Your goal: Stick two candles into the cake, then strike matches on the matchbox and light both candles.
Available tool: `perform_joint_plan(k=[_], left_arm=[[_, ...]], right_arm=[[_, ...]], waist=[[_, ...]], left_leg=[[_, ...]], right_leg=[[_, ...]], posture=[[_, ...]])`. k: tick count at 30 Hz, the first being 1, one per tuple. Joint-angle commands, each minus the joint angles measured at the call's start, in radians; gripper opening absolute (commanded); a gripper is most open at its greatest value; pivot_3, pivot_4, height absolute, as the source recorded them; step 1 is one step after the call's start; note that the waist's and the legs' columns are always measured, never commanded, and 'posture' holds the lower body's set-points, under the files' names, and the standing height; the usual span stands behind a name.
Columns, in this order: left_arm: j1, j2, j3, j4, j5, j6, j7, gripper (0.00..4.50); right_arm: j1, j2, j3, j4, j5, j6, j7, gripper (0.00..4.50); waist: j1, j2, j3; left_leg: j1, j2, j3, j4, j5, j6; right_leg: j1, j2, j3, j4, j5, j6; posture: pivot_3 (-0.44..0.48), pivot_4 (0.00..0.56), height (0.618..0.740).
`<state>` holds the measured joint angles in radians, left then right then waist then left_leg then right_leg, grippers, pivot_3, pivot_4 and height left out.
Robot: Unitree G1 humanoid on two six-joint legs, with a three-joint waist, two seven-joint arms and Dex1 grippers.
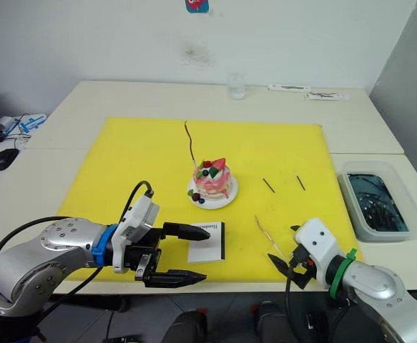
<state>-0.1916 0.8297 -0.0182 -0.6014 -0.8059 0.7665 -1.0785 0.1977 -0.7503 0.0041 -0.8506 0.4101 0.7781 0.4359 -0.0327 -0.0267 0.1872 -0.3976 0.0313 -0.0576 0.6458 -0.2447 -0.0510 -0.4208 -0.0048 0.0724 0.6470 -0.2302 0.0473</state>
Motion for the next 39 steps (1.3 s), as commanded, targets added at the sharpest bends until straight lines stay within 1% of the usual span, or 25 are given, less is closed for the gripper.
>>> perform_joint_plan(k=[1, 4, 7, 8, 9, 10, 11, 13, 17, 18, 21, 24, 26, 28, 31, 33, 36, 39], left_arm=[[-0.007, -0.004, -0.004, -0.007, 0.009, -0.035, -0.009, 4.45], [0.001, -0.009, -0.011, -0.005, 0.019, -0.05, -0.005, 4.45], [0.013, -0.013, -0.014, -0.009, 0.025, -0.06, 0.0, 4.5], [0.016, -0.013, -0.013, -0.009, 0.025, -0.061, 0.001, 4.5], [0.018, -0.013, -0.013, -0.009, 0.026, -0.063, 0.002, 4.5], [0.019, -0.013, -0.012, -0.008, 0.027, -0.063, 0.002, 4.5], [0.021, -0.013, -0.011, -0.007, 0.029, -0.066, 0.003, 4.5], [0.022, -0.014, -0.012, -0.006, 0.03, -0.068, 0.005, 4.5], [0.021, -0.017, -0.013, -0.008, 0.029, -0.068, 0.014, 4.5], [0.021, -0.018, -0.013, -0.008, 0.03, -0.068, 0.016, 4.5], [0.019, -0.023, -0.014, -0.006, 0.032, -0.067, 0.025, 4.5], [0.017, -0.028, -0.015, -0.005, 0.036, -0.067, 0.032, 4.5], [0.018, -0.03, -0.015, -0.006, 0.036, -0.066, 0.035, 4.5], [0.018, -0.03, -0.016, -0.004, 0.035, -0.065, 0.035, 4.5], [0.018, -0.027, -0.025, -0.001, 0.038, -0.069, 0.025, 4.5], [0.018, -0.027, -0.03, -0.003, 0.035, -0.067, 0.022, 4.5], [0.019, -0.032, -0.04, -0.007, 0.035, -0.068, 0.02, 4.5], [0.021, -0.039, -0.049, -0.009, 0.04, -0.072, 0.023, 4.5]], right_arm=[[-0.008, 0.012, 0.014, -0.02, -0.034, 0.001, -0.022, 4.5], [-0.019, 0.033, 0.036, -0.001, -0.064, 0.001, -0.042, 4.5], [-0.016, 0.037, 0.048, 0.009, -0.085, 0.012, -0.049, 3.89], [-0.013, 0.037, 0.047, 0.008, -0.086, 0.019, -0.047, 3.59], [-0.011, 0.031, 0.05, 0.008, -0.091, 0.024, -0.043, 3.17], [-0.008, 0.026, 0.051, 0.007, -0.095, 0.028, -0.04, 2.88], [-0.007, 0.024, 0.052, 0.006, -0.096, 0.037, -0.039, 2.41], [-0.01, 0.019, 0.058, 0.002, -0.098, 0.052, -0.037, 1.75], [-0.021, 0.015, 0.07, -0.016, -0.093, 0.09, -0.037, 0.21], [-0.024, 0.016, 0.071, -0.022, -0.09, 0.102, -0.038, 0.02], [-0.032, 0.017, 0.056, -0.036, -0.079, 0.128, -0.036, 0.02], [-0.043, 0.011, 0.0, -0.05, -0.045, 0.147, -0.011, 0.02], [-0.046, -0.012, -0.059, -0.059, -0.018, 0.15, 0.032, 0.02], [-0.034, -0.069, -0.146, -0.053, 0.017, 0.135, 0.115, 0.02], [0.028, -0.191, -0.293, 0.034, 0.023, 0.042, 0.291, 0.02], [0.085, -0.245, -0.358, 0.102, 0.001, -0.039, 0.388, 0.02], [0.177, -0.306, -0.419, 0.227, -0.069, -0.207, 0.517, 0.02], [0.221, -0.319, -0.449, 0.339, -0.109, -0.338, 0.594, 0.02]], waist=[[0.0, 0.0, 0.0], [0.0, 0.0, 0.0], [0.0, 0.0, 0.0], [0.0, 0.0, 0.0], [0.0, 0.0, 0.0], [0.0, 0.0, 0.0], [0.0, 0.0, 0.0], [0.0, 0.0, 0.0], [0.0, 0.0, 0.0], [0.0, 0.0, 0.0], [0.001, 0.0, 0.0], [0.001, 0.0, 0.0], [0.001, 0.0, 0.0], [0.001, 0.0, 0.0], [0.001, 0.0, 0.0], [0.002, 0.0, 0.0], [0.002, 0.0, 0.0], [0.001, 0.0, 0.0]], left_leg=[[0.0, 0.0, 0.0, 0.0, 0.0, 0.0], [0.0, 0.0, 0.0, 0.0, 0.0, 0.0], [0.0, 0.0, 0.0, 0.0, 0.0, 0.0], [0.0, 0.0, 0.0, 0.0, 0.0, 0.0], [0.0, 0.0, 0.0, 0.0, 0.0, 0.0], [0.0, 0.0, 0.0, 0.0, 0.0, 0.0], [0.0, 0.0, 0.0, 0.0, 0.0, 0.0], [0.0, 0.0, 0.0, 0.0, 0.0, 0.0], [0.0, 0.0, 0.0, 0.0, 0.0, 0.0], [0.0, 0.0, 0.0, 0.0, 0.0, 0.0], [0.0, 0.0, 0.0, 0.0, 0.0, 0.0], [0.0, 0.0, 0.0, 0.0, 0.0, 0.0], [0.0, 0.0, 0.0, 0.0, 0.0, 0.0], [0.0, 0.0, 0.0, 0.0, 0.0, 0.0], [0.0, 0.0, 0.0, 0.0, 0.0, 0.0], [0.0, 0.0, 0.0, 0.0, 0.0, 0.0], [0.0, 0.0, 0.0, 0.0, 0.0, 0.0], [0.0, 0.0, 0.001, 0.0, 0.0, 0.0]], right_leg=[[0.0, 0.0, 0.0, 0.0, 0.0, 0.0], [0.0, 0.0, 0.0, 0.0, 0.0, 0.0], [0.0, 0.0, 0.0, 0.0, 0.0, 0.0], [0.0, 0.0, 0.0, 0.0, 0.0, 0.0], [0.0, 0.0, 0.0, 0.0, 0.0, 0.0], [0.0, 0.0, 0.0, 0.0, 0.0, 0.0], [0.0, 0.0, 0.0, 0.0, 0.0, 0.0], [0.0, 0.0, 0.0, 0.0, 0.0, 0.0], [0.0, 0.0, 0.0, 0.0, 0.0, 0.0], [0.0, 0.0, 0.0, 0.0, 0.0, 0.0], [0.0, 0.0, 0.0, 0.0, 0.0, 0.0], [0.0, 0.0, 0.0, 0.0, 0.0, 0.0], [0.0, 0.0, 0.0, 0.0, 0.0, 0.0], [0.0, 0.0, 0.0, 0.0, 0.0, 0.0], [0.001, 0.0, 0.0, 0.0, 0.0, 0.0], [0.001, 0.0, 0.0, 0.0, 0.0, 0.0], [0.001, 0.0, 0.0, 0.0, 0.0, 0.0], [0.001, 0.0, 0.0, 0.0, 0.0, 0.0]], posture=[[0.0, 0.15, 0.74], [0.0, 0.15, 0.74], [0.0, 0.15, 0.74], [0.0, 0.15, 0.74], [0.0, 0.15, 0.74], [0.0, 0.15, 0.74], [0.0, 0.15, 0.74], [0.0, 0.15, 0.74], [0.0, 0.15, 0.74], [0.0, 0.15, 0.74], [0.0, 0.15, 0.74], [0.0, 0.15, 0.74], [0.0, 0.15, 0.74], [0.0, 0.15, 0.74], [0.0, 0.15, 0.74], [0.0, 0.15, 0.74], [0.0, 0.15, 0.74], [0.0, 0.15, 0.74]])
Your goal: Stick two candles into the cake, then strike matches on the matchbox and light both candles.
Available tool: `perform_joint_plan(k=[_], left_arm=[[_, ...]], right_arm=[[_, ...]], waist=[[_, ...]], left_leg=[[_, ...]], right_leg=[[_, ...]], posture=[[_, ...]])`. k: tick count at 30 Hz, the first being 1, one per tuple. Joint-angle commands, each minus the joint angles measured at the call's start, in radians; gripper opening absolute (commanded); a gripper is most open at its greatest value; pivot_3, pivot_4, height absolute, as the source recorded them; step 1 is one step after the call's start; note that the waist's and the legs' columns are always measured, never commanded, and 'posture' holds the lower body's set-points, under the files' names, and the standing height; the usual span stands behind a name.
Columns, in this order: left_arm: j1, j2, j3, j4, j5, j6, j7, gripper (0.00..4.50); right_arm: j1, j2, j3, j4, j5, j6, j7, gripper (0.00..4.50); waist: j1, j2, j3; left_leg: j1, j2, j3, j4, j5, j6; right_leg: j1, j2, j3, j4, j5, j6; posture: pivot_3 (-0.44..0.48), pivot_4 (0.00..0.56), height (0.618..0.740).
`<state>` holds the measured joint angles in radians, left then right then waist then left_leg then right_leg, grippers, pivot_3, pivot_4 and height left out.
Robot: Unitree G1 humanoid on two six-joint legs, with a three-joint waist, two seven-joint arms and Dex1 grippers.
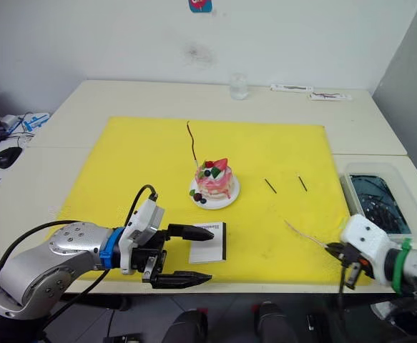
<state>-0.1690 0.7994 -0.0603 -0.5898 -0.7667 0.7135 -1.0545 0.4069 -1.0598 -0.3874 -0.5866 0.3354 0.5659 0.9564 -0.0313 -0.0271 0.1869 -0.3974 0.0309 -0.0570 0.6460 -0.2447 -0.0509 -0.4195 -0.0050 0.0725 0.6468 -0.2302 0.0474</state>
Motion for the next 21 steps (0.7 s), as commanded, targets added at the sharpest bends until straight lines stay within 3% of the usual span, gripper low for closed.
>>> perform_joint_plan(k=[1, 11, 14, 21], left_arm=[[-0.001, -0.012, -0.008, -0.021, 0.001, -0.02, 0.004, 4.5], [-0.015, -0.032, -0.019, -0.039, -0.017, 0.001, 0.035, 4.5], [-0.022, -0.036, -0.021, -0.044, -0.026, 0.011, 0.04, 4.5], [-0.049, -0.046, -0.035, -0.054, 0.004, -0.033, 0.027, 4.5]], right_arm=[[0.02, -0.011, -0.059, 0.094, -0.039, -0.153, 0.095, 0.02], [0.027, -0.001, -0.044, 0.145, -0.036, -0.127, 0.132, 0.02], [0.009, 0.003, -0.04, 0.142, -0.032, -0.119, 0.125, 0.72], [-0.033, -0.038, -0.088, 0.106, -0.014, -0.076, 0.165, 3.18]], waist=[[0.0, 0.0, 0.0], [-0.001, 0.0, 0.0], [-0.001, 0.0, 0.0], [-0.001, 0.0, 0.0]], left_leg=[[0.0, 0.0, 0.0, 0.0, 0.0, 0.0], [0.001, 0.0, 0.001, 0.001, 0.0, 0.0], [0.002, 0.0, 0.001, 0.001, 0.0, 0.0], [0.001, 0.0, 0.001, 0.001, 0.0, 0.0]], right_leg=[[0.0, 0.0, 0.0, 0.0, 0.0, 0.0], [0.001, 0.0, 0.001, 0.001, 0.0, 0.0], [0.001, 0.0, 0.001, 0.002, 0.0, 0.001], [0.001, 0.0, 0.001, 0.002, 0.0, 0.001]], posture=[[0.0, 0.15, 0.74], [0.0, 0.15, 0.74], [0.0, 0.15, 0.74], [0.0, 0.15, 0.74]])
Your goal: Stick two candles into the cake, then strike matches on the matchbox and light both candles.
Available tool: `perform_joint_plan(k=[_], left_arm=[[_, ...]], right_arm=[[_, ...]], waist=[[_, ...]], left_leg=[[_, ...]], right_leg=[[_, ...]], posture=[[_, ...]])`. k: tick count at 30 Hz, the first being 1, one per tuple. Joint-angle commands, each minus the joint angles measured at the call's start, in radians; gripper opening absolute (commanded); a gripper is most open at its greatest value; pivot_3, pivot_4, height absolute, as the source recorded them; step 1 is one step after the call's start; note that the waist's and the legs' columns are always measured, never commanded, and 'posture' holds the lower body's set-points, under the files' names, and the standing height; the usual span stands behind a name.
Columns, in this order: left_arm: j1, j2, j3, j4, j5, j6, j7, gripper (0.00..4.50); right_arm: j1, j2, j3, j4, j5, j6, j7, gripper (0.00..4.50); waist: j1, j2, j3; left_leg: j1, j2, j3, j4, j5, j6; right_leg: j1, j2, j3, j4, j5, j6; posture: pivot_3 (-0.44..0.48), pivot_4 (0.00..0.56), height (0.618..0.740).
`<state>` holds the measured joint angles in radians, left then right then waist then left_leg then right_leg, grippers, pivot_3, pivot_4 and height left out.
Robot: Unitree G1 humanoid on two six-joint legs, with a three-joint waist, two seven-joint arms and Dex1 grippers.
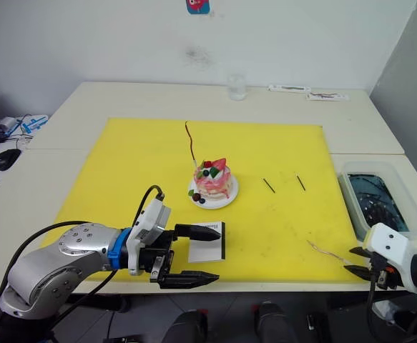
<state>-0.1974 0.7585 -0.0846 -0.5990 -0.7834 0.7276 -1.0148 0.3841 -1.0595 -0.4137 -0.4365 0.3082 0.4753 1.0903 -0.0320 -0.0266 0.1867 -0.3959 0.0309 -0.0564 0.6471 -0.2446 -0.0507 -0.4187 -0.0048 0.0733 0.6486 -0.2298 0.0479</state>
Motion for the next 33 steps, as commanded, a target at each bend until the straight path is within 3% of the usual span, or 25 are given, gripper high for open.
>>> perform_joint_plan(k=[1, 5, 13, 20, 33], left_arm=[[-0.025, 0.0, -0.022, -0.047, 0.044, -0.068, -0.021, 4.5], [-0.043, 0.019, -0.086, -0.05, 0.166, -0.184, -0.072, 4.5], [-0.045, -0.002, -0.172, -0.064, 0.313, -0.332, -0.088, 4.5], [-0.028, -0.017, -0.202, -0.073, 0.345, -0.342, -0.067, 4.5], [-0.02, -0.037, -0.222, -0.078, 0.363, -0.341, -0.044, 4.5]], right_arm=[[-0.01, -0.057, -0.073, -0.061, 0.02, 0.035, 0.049, 3.18], [-0.035, -0.118, -0.07, -0.125, 0.026, 0.143, 0.052, 3.18], [-0.165, -0.294, 0.08, -0.221, 0.05, 0.488, -0.01, 3.18], [-0.237, -0.378, 0.244, -0.181, 0.016, 0.429, 0.022, 3.18], [-0.466, -0.367, 0.492, -0.092, -0.034, 0.386, 0.046, 3.18]], waist=[[0.0, 0.001, 0.0], [0.0, 0.001, 0.0], [0.001, 0.001, -0.001], [0.001, 0.001, -0.001], [0.0, 0.001, -0.001]], left_leg=[[0.0, 0.0, 0.0, 0.0, 0.0, 0.0], [0.0, 0.0, 0.0, 0.0, 0.0, 0.0], [0.0, 0.0, 0.0, 0.0, 0.0, 0.0], [-0.001, 0.0, 0.001, 0.0, 0.0, 0.0], [0.0, 0.0, 0.001, 0.0, 0.0, 0.0]], right_leg=[[0.0, 0.0, 0.0, 0.0, 0.0, 0.0], [0.0, 0.0, 0.0, 0.0, 0.0, 0.0], [0.0, 0.0, 0.0, 0.0, 0.0, 0.0], [-0.001, 0.0, 0.0, -0.001, 0.0, 0.0], [-0.001, -0.001, 0.0, 0.0, 0.0, 0.0]], posture=[[0.0, 0.15, 0.74], [0.0, 0.15, 0.74], [0.0, 0.15, 0.74], [0.0, 0.15, 0.74], [0.0, 0.15, 0.74]])
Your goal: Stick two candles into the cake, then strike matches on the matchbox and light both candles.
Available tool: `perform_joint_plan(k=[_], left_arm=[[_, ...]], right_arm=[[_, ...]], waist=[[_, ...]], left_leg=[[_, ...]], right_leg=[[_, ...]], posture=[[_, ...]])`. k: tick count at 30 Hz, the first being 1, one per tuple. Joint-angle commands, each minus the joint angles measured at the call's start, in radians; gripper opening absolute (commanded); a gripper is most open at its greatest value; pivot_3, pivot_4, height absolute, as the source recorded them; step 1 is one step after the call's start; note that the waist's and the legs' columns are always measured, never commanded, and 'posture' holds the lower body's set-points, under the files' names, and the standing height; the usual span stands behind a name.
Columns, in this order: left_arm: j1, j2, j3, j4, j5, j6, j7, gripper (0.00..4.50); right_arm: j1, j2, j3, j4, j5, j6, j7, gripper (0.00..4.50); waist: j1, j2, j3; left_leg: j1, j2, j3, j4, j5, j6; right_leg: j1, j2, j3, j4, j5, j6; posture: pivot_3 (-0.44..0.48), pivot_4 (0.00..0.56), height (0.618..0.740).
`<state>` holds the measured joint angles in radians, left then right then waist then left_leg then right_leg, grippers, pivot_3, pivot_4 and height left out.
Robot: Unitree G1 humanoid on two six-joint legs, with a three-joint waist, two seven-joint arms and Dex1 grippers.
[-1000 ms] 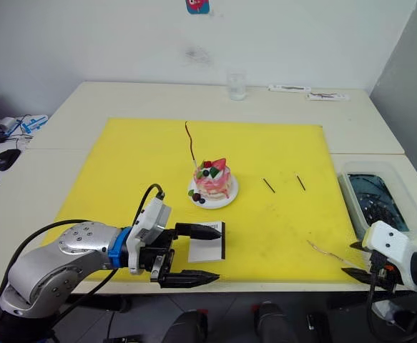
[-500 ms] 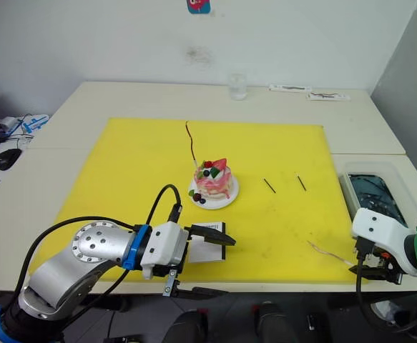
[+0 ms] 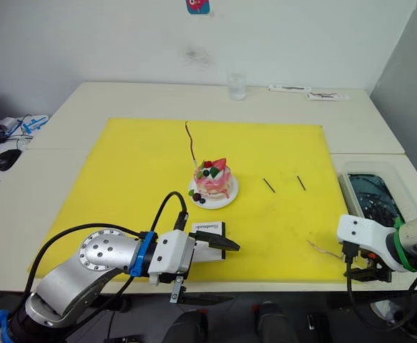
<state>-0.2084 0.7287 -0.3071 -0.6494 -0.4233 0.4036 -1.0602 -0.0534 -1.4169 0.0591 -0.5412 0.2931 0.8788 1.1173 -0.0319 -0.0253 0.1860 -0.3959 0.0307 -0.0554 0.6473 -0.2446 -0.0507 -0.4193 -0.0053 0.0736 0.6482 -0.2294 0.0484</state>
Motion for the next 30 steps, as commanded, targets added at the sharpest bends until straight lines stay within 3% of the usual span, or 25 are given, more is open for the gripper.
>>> perform_joint_plan(k=[1, 4, 7, 14, 20, 24, 30], left_arm=[[-0.01, -0.009, -0.001, -0.026, 0.004, -0.018, 0.002, 4.5], [-0.011, -0.012, -0.003, -0.024, 0.007, -0.018, 0.002, 4.5], [-0.009, -0.013, -0.001, -0.023, 0.006, -0.016, 0.002, 4.5], [-0.001, -0.015, 0.005, -0.019, 0.002, -0.012, 0.008, 4.5], [0.027, -0.004, 0.014, -0.023, 0.013, -0.027, 0.01, 4.5], [0.035, 0.0, 0.065, -0.022, -0.023, 0.01, 0.033, 4.5], [0.086, 0.013, 0.21, -0.018, -0.102, 0.076, 0.091, 4.5]], right_arm=[[-0.037, -0.01, 0.031, 0.021, -0.025, -0.023, 0.023, 3.18], [-0.058, 0.0, 0.062, 0.037, -0.036, -0.028, 0.026, 3.18], [-0.074, 0.018, 0.088, 0.041, -0.043, -0.018, 0.021, 2.61], [-0.08, 0.031, 0.105, 0.043, -0.055, -0.02, 0.018, 0.06], [-0.102, 0.032, 0.062, 0.038, -0.02, 0.006, 0.026, 0.02], [-0.144, 0.031, -0.034, 0.029, 0.054, 0.053, 0.046, 0.02], [-0.334, 0.253, -0.145, 0.006, 0.198, 0.15, -0.074, 0.02]], waist=[[0.0, 0.0, 0.0], [0.0, 0.0, 0.0], [0.0, 0.0, 0.0], [0.0, 0.0, 0.0], [0.0, 0.0, 0.0], [-0.001, 0.0, 0.0], [-0.003, 0.0, 0.0]], left_leg=[[0.0, 0.0, 0.0, 0.0, 0.0, 0.0], [0.0, 0.0, 0.0, 0.0, 0.0, 0.0], [0.0, 0.0, 0.0, 0.0, 0.0, 0.0], [0.0, 0.0, 0.0, 0.0, 0.0, 0.0], [0.0, 0.0, 0.0, 0.0, 0.0, 0.0], [0.0, 0.0, 0.0, 0.0, 0.0, 0.0], [0.002, 0.001, 0.0, 0.0, 0.0, 0.0]], right_leg=[[0.0, 0.0, 0.0, 0.0, 0.0, 0.0], [0.0, 0.0, 0.0, 0.0, 0.0, 0.0], [0.0, 0.0, 0.0, 0.0, 0.0, 0.0], [0.0, 0.0, 0.0, 0.0, 0.0, 0.0], [0.0, 0.0, 0.0, 0.001, 0.0, 0.0], [0.0, 0.0, 0.0, 0.001, 0.0, 0.0], [0.0, 0.001, 0.0, 0.002, 0.0, 0.0]], posture=[[0.0, 0.15, 0.74], [0.0, 0.15, 0.74], [0.0, 0.15, 0.74], [0.0, 0.15, 0.74], [0.0, 0.15, 0.74], [0.0, 0.15, 0.74], [0.0, 0.15, 0.74]])
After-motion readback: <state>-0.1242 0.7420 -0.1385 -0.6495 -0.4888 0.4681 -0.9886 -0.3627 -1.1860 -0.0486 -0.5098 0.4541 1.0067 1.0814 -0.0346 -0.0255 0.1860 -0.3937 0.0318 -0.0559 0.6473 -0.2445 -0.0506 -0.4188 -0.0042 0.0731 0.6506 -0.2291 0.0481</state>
